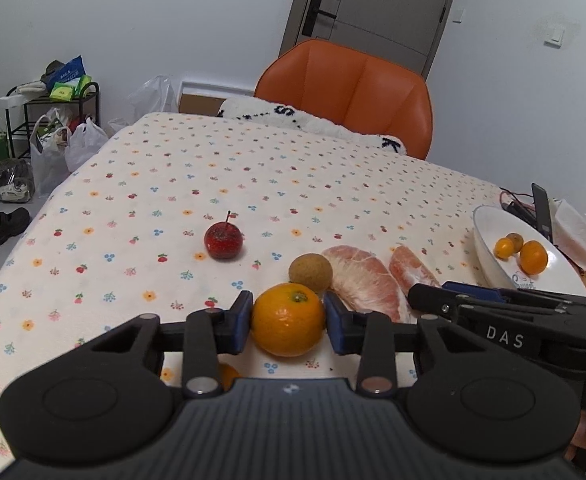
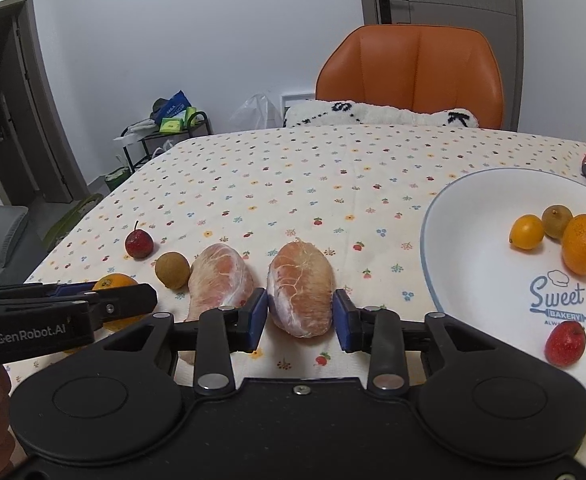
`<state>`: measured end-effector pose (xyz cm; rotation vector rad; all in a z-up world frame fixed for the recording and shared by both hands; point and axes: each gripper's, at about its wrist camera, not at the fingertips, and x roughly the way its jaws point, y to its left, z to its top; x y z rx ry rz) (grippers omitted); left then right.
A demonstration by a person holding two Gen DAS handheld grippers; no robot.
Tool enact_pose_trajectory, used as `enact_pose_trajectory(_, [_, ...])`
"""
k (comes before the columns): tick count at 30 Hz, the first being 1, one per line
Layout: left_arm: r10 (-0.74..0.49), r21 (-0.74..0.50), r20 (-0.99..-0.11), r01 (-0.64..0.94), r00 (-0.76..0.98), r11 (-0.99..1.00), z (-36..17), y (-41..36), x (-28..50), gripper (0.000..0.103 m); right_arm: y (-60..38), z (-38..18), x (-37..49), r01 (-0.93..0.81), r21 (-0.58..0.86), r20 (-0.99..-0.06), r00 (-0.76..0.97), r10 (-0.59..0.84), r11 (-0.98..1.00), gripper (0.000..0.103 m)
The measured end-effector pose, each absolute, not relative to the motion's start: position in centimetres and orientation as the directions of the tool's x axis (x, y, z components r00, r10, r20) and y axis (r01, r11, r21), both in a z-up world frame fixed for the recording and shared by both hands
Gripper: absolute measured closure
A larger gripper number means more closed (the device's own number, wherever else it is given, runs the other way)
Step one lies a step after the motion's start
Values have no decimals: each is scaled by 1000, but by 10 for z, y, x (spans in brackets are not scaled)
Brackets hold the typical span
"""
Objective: Organize fruits
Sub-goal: 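Grasp another orange with the left gripper while the right gripper grasps a pink pomelo segment, then carry the orange with the left gripper while the right gripper carries the pomelo segment over the plate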
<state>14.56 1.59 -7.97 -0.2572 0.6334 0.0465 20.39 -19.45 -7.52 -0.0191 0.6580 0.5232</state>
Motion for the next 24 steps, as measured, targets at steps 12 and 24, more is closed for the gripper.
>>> enact_pose_trajectory(12, [-36,-229,-547,-109,836,967,-62,6,135,66,-215,-63,185,-485,186,-553,667,499,854,72])
enact_pose_trajectory(24, [-54,-223,-500,-69,864,972,-40,-16,123,67,-238,-39,169,-483,210,-482,705,520,850,72])
